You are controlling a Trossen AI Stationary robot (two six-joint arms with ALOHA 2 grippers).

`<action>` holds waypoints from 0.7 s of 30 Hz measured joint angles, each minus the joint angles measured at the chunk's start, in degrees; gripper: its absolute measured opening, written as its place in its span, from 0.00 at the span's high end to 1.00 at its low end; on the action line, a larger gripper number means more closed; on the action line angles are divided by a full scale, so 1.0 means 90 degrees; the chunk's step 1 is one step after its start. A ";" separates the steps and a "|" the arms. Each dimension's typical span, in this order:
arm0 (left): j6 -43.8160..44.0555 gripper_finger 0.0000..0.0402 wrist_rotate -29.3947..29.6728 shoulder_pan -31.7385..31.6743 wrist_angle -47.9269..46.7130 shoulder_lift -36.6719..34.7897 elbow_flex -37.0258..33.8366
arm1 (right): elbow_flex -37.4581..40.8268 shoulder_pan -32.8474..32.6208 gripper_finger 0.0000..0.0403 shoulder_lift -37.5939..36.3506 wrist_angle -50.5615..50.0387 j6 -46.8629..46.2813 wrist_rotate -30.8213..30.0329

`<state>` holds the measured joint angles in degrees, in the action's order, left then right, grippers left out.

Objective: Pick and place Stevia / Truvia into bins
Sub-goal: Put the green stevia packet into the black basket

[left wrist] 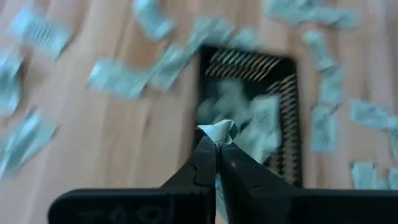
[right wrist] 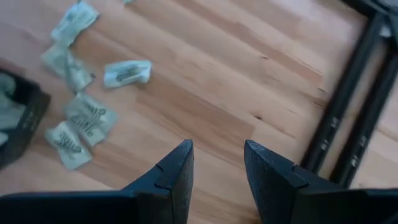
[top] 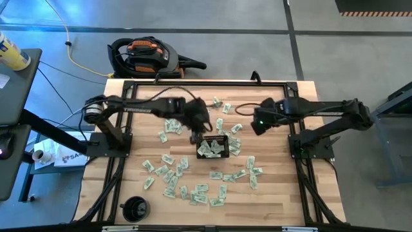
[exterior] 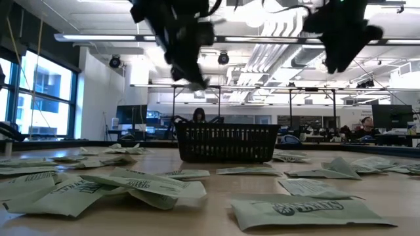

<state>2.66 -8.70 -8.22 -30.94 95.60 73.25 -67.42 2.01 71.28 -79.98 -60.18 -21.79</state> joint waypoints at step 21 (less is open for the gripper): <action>-0.0428 0.86 0.0290 0.0997 0.0704 0.1458 -0.0003 | 0.0000 -0.0819 0.67 0.0008 -0.0054 -0.1159 -0.0332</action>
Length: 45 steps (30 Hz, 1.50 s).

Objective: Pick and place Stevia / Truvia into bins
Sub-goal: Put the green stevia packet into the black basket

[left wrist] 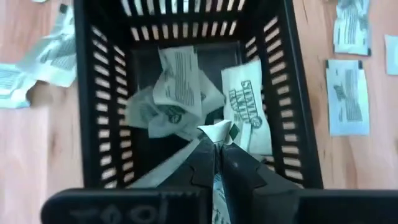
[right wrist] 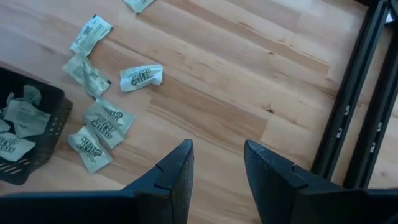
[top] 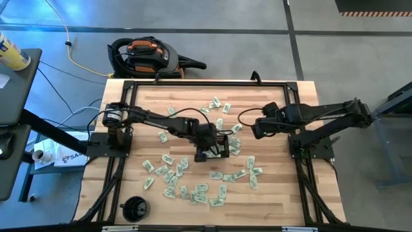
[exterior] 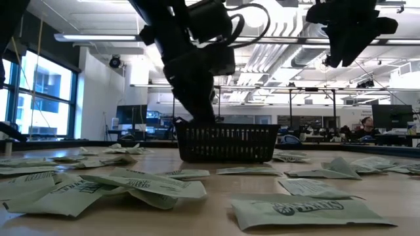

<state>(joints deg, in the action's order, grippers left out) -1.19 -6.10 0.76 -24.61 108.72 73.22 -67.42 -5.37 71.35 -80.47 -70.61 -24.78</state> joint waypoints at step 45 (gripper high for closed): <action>0.0969 0.51 0.0936 -0.0960 -0.1949 -0.3650 -0.0001 | 0.1567 0.1319 0.67 0.1824 0.4105 0.6851 0.1807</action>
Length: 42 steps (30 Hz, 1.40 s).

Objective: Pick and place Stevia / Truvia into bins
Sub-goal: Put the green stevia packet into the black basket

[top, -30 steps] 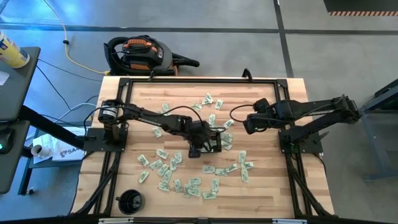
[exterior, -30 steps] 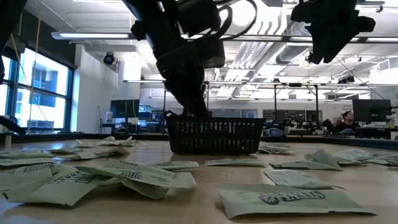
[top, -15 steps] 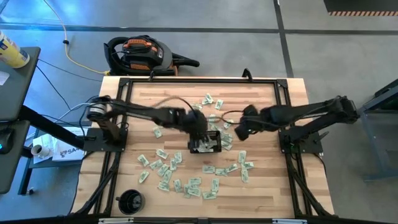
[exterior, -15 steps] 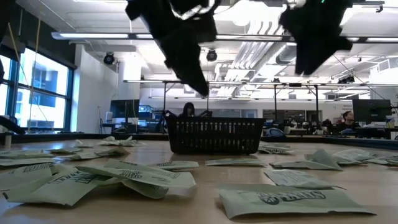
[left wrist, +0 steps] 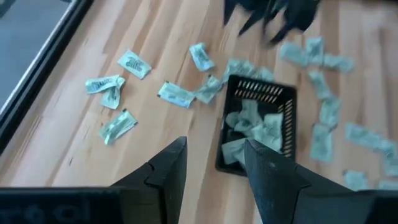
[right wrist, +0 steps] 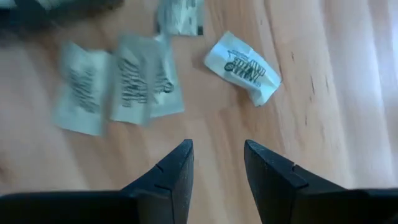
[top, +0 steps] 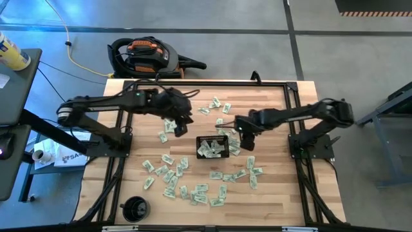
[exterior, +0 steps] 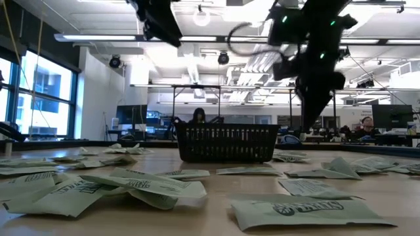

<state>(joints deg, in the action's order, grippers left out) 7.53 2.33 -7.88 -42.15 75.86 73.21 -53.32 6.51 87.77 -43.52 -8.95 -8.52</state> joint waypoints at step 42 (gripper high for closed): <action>0.1970 0.51 0.1288 -0.0894 -0.0464 0.0276 -0.0002 | -0.0237 0.1388 0.30 0.1451 0.1343 0.3957 0.1327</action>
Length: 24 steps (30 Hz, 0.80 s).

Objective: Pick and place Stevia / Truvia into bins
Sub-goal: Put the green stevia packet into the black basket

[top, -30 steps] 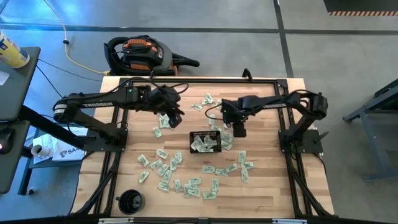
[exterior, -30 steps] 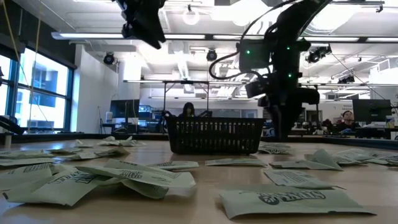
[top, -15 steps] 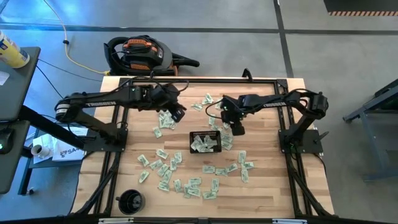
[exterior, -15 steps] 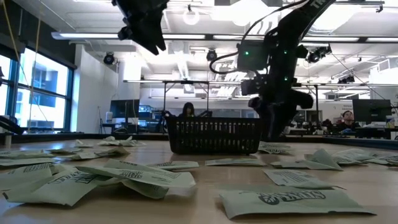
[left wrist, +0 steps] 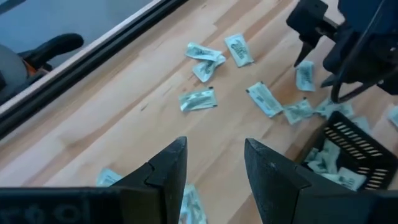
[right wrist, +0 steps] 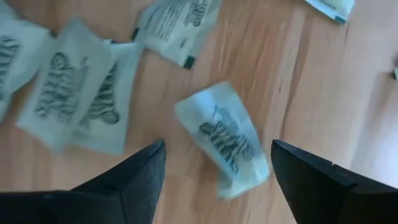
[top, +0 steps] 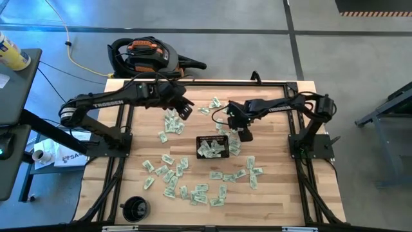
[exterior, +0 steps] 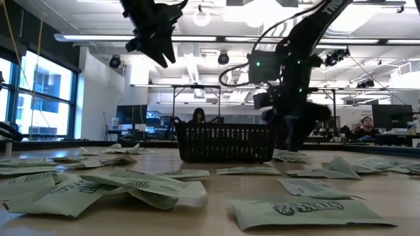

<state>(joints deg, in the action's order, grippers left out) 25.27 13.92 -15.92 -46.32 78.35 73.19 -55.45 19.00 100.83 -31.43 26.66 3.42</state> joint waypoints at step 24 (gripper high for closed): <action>-0.1177 0.51 -0.0343 0.0019 -0.0678 0.0036 0.0000 | -0.0037 -0.0183 0.95 -0.0425 -0.0223 -0.3082 -0.0166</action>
<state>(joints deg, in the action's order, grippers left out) 14.67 10.83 -15.75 -52.42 78.67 73.19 -55.79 17.35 97.01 -33.44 -1.07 1.93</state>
